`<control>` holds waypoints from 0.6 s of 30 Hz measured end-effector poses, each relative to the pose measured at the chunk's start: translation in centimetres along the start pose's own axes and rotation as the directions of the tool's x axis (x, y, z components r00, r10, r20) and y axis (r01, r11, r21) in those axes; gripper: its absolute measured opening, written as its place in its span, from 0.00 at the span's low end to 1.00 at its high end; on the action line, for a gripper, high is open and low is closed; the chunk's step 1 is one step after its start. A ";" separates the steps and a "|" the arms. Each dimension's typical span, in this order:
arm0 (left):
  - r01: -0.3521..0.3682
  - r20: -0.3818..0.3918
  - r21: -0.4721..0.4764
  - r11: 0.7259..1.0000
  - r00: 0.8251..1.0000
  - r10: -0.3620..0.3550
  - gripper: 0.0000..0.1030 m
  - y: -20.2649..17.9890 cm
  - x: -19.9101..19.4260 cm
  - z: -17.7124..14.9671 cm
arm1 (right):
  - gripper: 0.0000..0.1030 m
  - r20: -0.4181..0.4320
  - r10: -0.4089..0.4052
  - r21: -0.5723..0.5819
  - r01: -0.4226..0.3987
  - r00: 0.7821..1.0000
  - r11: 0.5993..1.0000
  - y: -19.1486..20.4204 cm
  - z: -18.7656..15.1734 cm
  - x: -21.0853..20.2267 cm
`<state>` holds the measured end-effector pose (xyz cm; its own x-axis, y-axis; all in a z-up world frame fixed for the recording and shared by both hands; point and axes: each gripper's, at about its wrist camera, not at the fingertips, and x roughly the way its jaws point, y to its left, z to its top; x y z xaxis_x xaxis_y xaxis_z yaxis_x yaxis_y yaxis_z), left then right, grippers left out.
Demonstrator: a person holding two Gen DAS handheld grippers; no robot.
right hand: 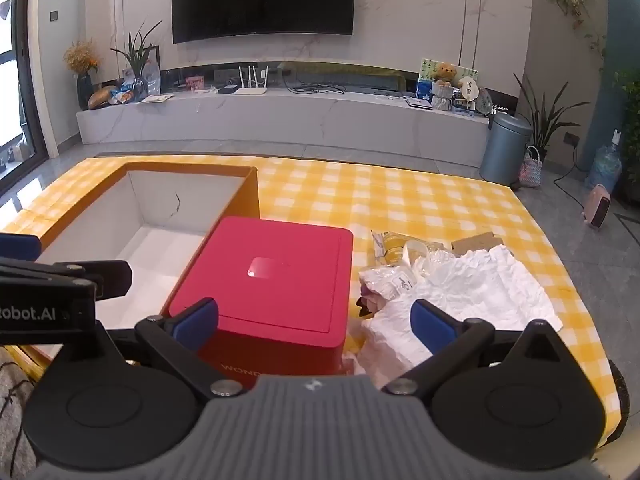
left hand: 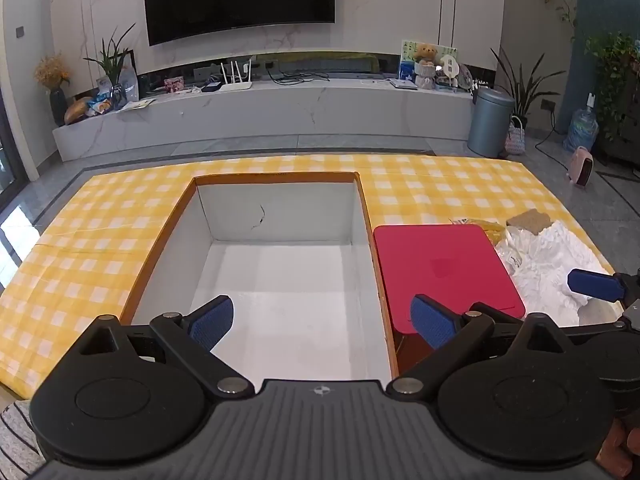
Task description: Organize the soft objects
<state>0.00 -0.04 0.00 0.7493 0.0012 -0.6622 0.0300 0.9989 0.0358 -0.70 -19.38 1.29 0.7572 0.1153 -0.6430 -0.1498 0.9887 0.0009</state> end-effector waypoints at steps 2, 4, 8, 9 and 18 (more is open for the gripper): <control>0.007 0.000 -0.005 1.000 1.000 -0.007 1.00 -0.1 0.0 0.0 | 0.97 -0.002 0.002 0.004 -0.002 1.000 1.000 0.0 0.0 0.0; -0.001 -0.003 0.010 1.000 1.000 0.001 1.00 -0.3 0.0 0.0 | 0.97 -0.006 -0.003 -0.005 0.003 1.000 1.000 0.1 -0.1 0.1; 0.007 0.017 -0.002 1.000 1.000 -0.007 1.00 0.3 -0.1 -0.2 | 0.97 -0.009 -0.011 -0.021 0.010 1.000 1.000 0.2 0.0 0.0; 0.008 0.017 -0.003 1.000 1.000 -0.008 1.00 0.5 -0.2 -0.2 | 0.97 -0.009 -0.011 -0.022 0.011 1.000 1.000 0.2 0.1 0.0; -0.010 0.006 0.010 1.000 1.000 0.010 1.00 0.0 0.0 -0.1 | 0.97 -0.007 -0.017 -0.020 0.017 1.000 1.000 0.4 0.0 0.0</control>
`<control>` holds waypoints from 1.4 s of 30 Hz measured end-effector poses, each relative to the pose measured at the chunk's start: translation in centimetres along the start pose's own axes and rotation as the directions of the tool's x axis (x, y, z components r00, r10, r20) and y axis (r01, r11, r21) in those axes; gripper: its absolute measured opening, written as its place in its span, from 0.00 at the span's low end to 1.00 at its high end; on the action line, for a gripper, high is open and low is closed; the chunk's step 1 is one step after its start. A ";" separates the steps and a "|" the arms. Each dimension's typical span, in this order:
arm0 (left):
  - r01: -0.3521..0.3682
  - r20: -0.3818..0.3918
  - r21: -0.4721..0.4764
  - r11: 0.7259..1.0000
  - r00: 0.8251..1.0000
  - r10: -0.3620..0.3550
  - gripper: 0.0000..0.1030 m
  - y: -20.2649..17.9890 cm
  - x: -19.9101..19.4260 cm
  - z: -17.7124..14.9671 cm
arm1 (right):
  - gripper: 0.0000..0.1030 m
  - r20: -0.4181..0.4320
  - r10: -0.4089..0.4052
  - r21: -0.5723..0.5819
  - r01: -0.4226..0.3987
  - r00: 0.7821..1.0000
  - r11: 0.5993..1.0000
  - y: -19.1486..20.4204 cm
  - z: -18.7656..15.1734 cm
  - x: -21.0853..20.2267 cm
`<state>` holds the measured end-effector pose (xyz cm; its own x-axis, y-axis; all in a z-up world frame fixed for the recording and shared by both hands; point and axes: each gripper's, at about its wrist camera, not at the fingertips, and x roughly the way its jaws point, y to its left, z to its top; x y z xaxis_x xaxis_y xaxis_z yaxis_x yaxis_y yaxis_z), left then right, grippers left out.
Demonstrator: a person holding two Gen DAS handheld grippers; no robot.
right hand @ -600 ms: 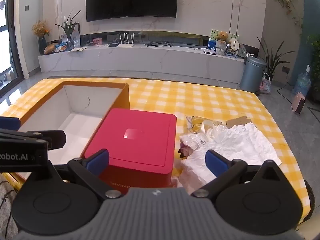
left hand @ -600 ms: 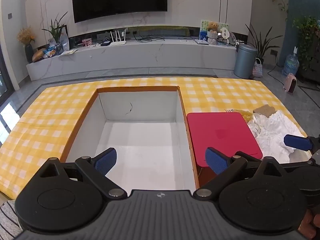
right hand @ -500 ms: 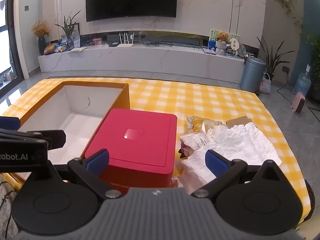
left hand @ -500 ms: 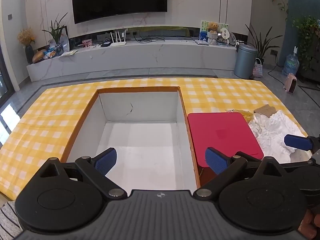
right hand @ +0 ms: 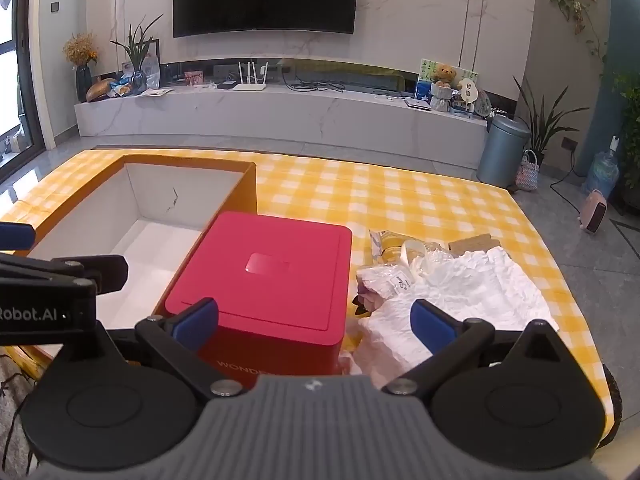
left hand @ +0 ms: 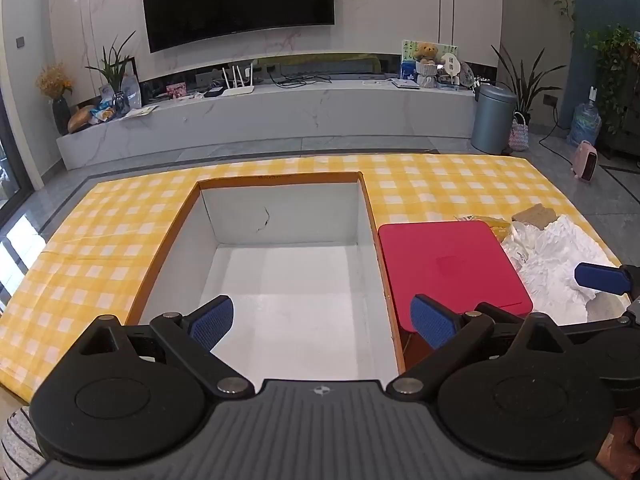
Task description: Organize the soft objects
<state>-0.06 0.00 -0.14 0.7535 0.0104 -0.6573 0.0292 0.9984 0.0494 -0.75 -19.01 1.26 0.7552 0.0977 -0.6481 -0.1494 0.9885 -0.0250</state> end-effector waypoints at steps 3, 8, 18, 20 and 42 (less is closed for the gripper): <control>0.003 -0.013 -0.004 1.000 1.000 -0.003 1.00 0.1 0.2 0.0 | 0.97 -0.005 0.001 0.000 -0.001 1.000 1.000 0.0 0.0 0.2; 0.002 -0.014 -0.003 1.000 1.000 -0.002 1.00 0.2 0.2 0.0 | 0.97 -0.003 -0.003 -0.006 0.003 1.000 1.000 0.1 0.0 0.1; -0.004 -0.019 0.003 1.000 1.000 0.004 1.00 0.1 0.1 0.0 | 0.97 -0.005 -0.009 -0.016 0.009 1.000 1.000 0.1 0.0 0.1; -0.007 -0.019 0.007 1.000 1.000 0.007 1.00 0.0 0.2 0.0 | 0.97 -0.005 -0.010 -0.019 0.010 1.000 1.000 0.1 0.0 0.1; -0.015 -0.016 0.012 1.000 1.000 0.016 1.00 0.0 0.1 -0.1 | 0.97 -0.003 -0.016 -0.026 0.016 1.000 1.000 0.2 -0.1 0.2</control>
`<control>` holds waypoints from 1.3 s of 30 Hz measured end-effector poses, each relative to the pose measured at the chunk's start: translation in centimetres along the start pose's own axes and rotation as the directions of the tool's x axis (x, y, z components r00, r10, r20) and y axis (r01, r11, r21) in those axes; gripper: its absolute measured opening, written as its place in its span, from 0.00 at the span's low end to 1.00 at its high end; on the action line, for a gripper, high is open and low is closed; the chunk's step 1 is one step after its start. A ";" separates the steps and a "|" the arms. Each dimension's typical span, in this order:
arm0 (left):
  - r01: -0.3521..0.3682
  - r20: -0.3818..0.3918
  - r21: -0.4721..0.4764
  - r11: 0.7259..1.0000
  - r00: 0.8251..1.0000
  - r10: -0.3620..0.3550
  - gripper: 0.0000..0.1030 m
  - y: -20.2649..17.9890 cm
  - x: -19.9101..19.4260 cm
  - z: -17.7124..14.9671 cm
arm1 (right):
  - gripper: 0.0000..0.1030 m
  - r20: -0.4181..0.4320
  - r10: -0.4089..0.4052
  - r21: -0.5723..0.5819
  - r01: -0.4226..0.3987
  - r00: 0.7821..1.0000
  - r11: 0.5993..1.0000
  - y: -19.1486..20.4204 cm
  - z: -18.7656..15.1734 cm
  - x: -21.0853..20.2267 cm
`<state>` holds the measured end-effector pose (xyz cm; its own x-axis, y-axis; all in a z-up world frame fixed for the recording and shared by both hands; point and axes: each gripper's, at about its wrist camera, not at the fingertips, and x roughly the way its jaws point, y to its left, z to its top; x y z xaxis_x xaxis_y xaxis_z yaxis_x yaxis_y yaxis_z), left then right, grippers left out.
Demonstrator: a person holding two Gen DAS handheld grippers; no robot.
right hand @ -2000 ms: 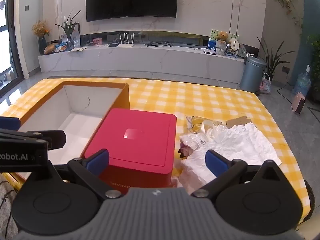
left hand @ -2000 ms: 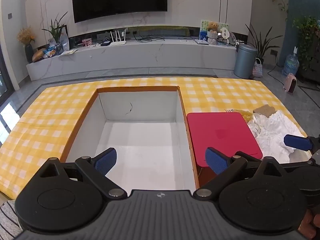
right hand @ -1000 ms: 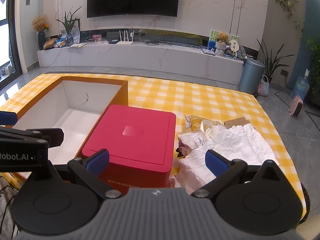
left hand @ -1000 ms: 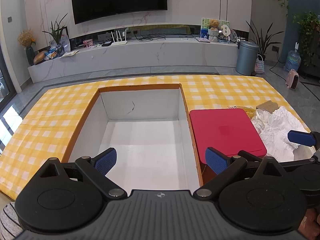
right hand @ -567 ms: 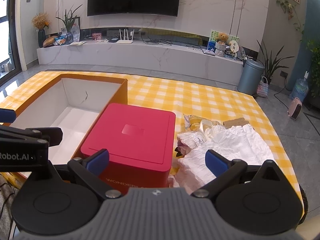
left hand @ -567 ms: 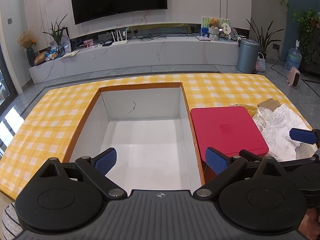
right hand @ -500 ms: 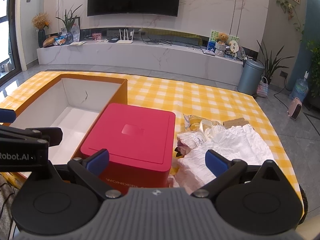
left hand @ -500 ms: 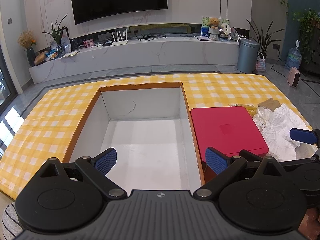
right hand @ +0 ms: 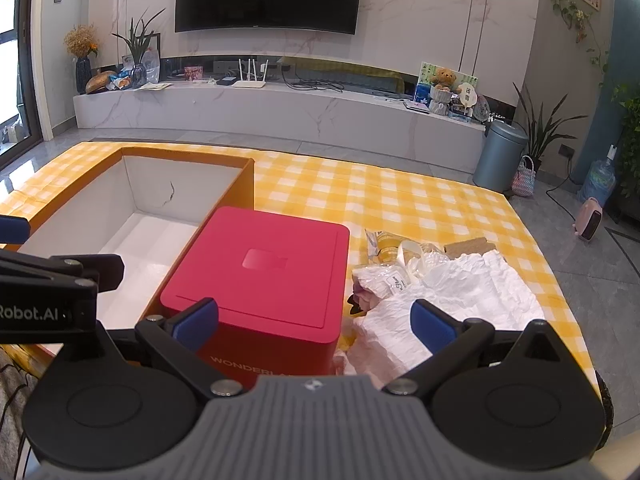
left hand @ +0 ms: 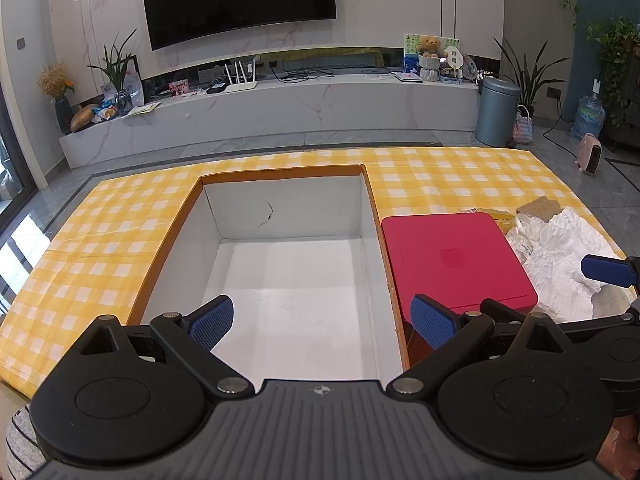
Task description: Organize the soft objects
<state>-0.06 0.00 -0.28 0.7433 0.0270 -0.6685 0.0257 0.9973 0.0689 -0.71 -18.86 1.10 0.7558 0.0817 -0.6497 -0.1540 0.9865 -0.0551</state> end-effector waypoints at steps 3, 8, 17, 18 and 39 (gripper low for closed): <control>-0.001 0.000 0.001 1.000 1.000 0.001 1.00 0.0 0.0 0.0 | 0.97 0.001 -0.001 0.000 0.001 1.000 1.000 0.0 0.0 0.0; -0.002 0.000 0.001 1.000 1.000 0.002 1.00 0.0 0.0 0.0 | 0.97 -0.002 -0.002 -0.003 0.002 1.000 1.000 0.0 0.0 0.1; -0.003 -0.006 0.001 1.000 1.000 0.003 1.00 0.1 0.0 -0.1 | 0.97 -0.008 -0.009 -0.012 0.009 1.000 1.000 0.0 -0.1 0.2; -0.004 -0.007 0.001 1.000 1.000 0.004 1.00 0.1 0.0 -0.1 | 0.97 -0.009 -0.009 -0.013 0.009 1.000 1.000 0.0 -0.1 0.3; 0.038 0.021 -0.005 0.999 0.999 -0.038 1.00 0.4 -0.5 -0.1 | 0.97 -0.004 -0.015 0.004 0.015 1.000 1.000 -1.1 0.0 -0.2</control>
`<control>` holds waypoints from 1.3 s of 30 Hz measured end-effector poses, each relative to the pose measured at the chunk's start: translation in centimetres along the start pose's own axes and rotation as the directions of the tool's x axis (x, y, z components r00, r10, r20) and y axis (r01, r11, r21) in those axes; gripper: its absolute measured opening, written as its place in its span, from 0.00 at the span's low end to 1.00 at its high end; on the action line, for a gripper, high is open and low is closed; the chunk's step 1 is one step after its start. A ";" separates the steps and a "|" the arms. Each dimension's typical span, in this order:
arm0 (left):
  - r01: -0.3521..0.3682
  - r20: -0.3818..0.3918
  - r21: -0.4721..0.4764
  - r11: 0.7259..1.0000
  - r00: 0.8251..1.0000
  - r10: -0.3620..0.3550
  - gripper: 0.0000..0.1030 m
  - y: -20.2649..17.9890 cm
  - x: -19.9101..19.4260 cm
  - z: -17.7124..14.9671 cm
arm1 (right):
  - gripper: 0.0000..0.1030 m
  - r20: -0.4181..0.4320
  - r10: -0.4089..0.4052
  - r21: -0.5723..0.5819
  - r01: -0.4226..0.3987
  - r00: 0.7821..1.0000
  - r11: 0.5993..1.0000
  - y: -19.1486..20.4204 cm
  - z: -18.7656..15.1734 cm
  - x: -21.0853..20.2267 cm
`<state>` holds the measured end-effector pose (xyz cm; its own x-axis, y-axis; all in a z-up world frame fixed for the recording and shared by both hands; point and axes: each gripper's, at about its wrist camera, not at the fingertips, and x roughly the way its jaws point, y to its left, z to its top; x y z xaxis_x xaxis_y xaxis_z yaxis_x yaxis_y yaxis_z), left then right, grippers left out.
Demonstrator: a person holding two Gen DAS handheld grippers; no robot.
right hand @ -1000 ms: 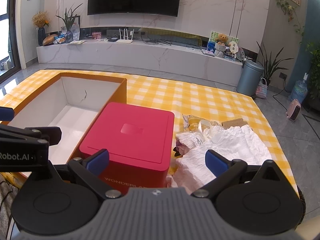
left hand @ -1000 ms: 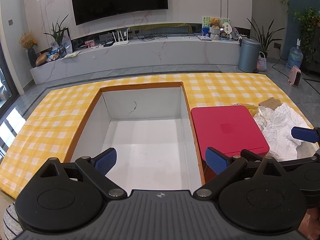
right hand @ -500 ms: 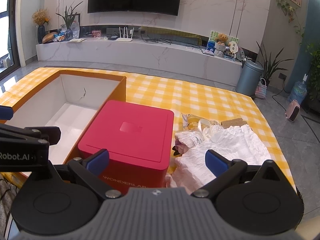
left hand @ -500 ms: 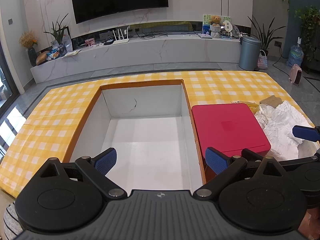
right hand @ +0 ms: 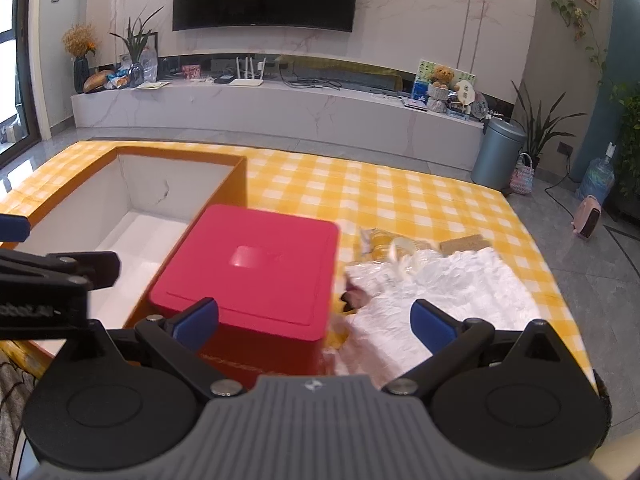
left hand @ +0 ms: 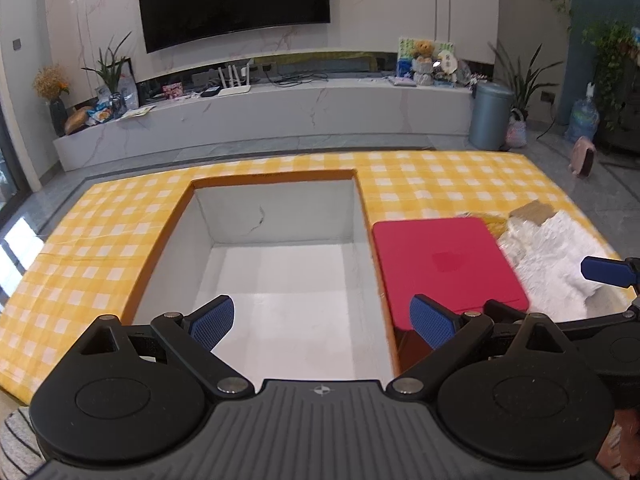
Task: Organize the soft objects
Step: 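Reach the right tool to the white crumpled cloth and close on it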
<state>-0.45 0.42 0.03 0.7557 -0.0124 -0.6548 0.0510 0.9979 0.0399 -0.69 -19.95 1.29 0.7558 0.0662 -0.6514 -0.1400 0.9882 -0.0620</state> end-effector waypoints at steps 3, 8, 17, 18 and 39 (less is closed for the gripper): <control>0.028 0.021 -0.022 0.999 0.999 -0.027 1.00 0.4 -0.5 0.3 | 0.97 0.033 -0.066 0.000 0.066 0.997 0.998 -1.6 0.3 -1.2; 0.061 0.041 -0.041 0.997 0.997 -0.059 1.00 0.1 -0.8 0.8 | 0.97 0.040 -0.169 0.100 0.165 0.985 0.981 -6.6 0.0 -2.2; 0.073 0.005 0.028 0.997 0.997 -0.073 1.00 -2.6 0.7 0.8 | 0.97 -0.065 -0.118 0.445 0.134 0.991 0.886 -14.0 -3.3 0.6; 0.074 0.003 0.041 0.996 0.997 -0.074 1.00 -3.0 0.8 0.7 | 0.97 -0.065 -0.114 0.413 0.131 0.991 0.901 -13.7 -3.5 1.1; 0.056 -0.008 0.059 0.997 0.998 -0.056 1.00 -2.4 1.4 0.4 | 0.81 -0.249 0.034 -0.381 -0.131 0.968 0.915 -7.2 -3.4 8.8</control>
<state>0.73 -2.00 -0.73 0.7463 -0.0674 -0.6622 0.1315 0.9902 0.0475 4.78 -26.98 -6.58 0.5677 0.0638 -0.8208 -0.4707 0.8431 -0.2600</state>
